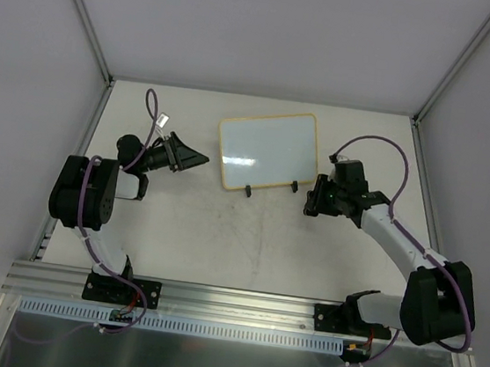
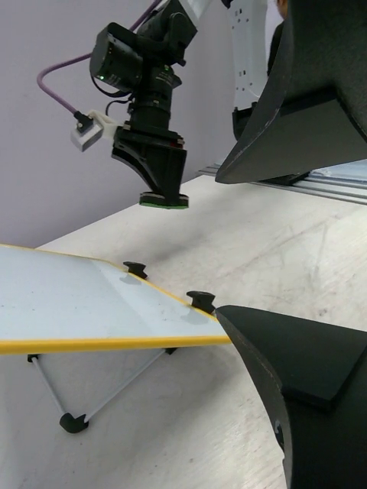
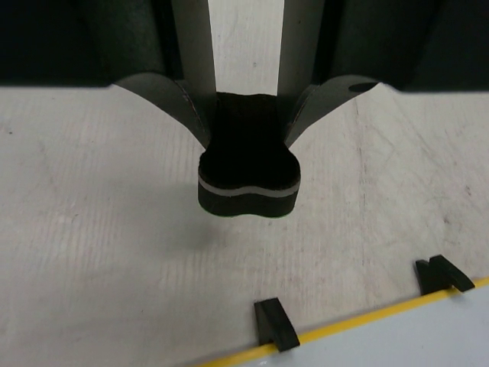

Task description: Erase the whiteboard

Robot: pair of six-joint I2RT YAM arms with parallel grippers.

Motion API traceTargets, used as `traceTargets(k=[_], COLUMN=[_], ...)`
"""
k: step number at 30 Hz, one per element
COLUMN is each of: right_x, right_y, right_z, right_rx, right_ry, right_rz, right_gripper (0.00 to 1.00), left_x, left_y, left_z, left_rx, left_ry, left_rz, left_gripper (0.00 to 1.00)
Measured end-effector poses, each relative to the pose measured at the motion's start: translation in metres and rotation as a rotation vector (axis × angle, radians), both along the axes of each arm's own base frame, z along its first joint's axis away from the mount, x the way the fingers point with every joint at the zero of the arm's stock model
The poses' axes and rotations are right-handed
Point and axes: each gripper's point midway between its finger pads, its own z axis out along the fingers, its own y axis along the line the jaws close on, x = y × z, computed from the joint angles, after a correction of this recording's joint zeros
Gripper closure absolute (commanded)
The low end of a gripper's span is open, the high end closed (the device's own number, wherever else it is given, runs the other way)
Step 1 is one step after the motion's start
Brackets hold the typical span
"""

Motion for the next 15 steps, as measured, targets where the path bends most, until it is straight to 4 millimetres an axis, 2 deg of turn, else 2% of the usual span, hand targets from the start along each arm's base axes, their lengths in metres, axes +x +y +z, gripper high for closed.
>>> traceTargets(k=[5,9,15], right_x=[-0.024,-0.046,-0.063], right_y=[0.018,0.029,0.038], right_z=[-0.010,-0.020,-0.028], right_rx=[-0.014,-0.041,-0.070], right_ry=[0.053,0.095,0.136], right_rz=[0.073,0.140,0.197], right_gripper=[0.99,0.96,0.83], left_x=[-0.019,-0.027,-0.030], left_y=[0.002,0.006,0.024], left_z=[0.007,0.023,0.050], left_rx=[0.002,0.043,0.175], left_ry=[-0.010,-0.079,-0.157], left_rz=[0.044,0.096,0.268], left_gripper=[0.34,0.31,0.24])
